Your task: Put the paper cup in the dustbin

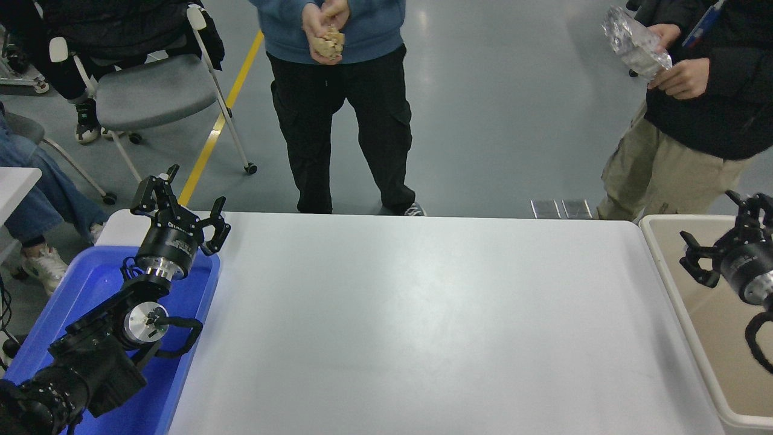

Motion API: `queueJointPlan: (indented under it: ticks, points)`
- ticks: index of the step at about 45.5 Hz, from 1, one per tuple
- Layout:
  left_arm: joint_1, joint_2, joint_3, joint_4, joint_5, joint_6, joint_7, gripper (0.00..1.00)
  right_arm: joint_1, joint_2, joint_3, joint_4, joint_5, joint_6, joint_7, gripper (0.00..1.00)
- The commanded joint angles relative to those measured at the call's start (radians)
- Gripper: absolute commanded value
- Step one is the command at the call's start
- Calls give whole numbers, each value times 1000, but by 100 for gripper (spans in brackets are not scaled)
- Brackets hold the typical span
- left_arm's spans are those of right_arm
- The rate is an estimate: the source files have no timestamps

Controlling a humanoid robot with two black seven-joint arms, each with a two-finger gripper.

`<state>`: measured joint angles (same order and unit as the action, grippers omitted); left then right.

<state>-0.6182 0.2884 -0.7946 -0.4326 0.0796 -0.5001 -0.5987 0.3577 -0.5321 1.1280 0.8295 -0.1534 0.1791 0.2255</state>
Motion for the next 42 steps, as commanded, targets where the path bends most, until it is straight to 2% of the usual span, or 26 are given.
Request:
queueJointPlan:
  ticks: [1, 6, 18, 42]
  points:
    - [0, 0, 0, 0, 0, 0, -1, 100, -92, 164, 161, 91, -119, 3, 73, 99]
    - [0, 0, 0, 0, 0, 0, -1, 100, -100, 210, 190, 94, -213, 13, 140, 99]
    - [0, 0, 0, 0, 0, 0, 0, 100, -66, 274, 191, 89, -228, 13, 146, 99]
    - [0, 0, 0, 0, 0, 0, -1, 100, -52, 276, 193, 83, -233, -1, 152, 99]
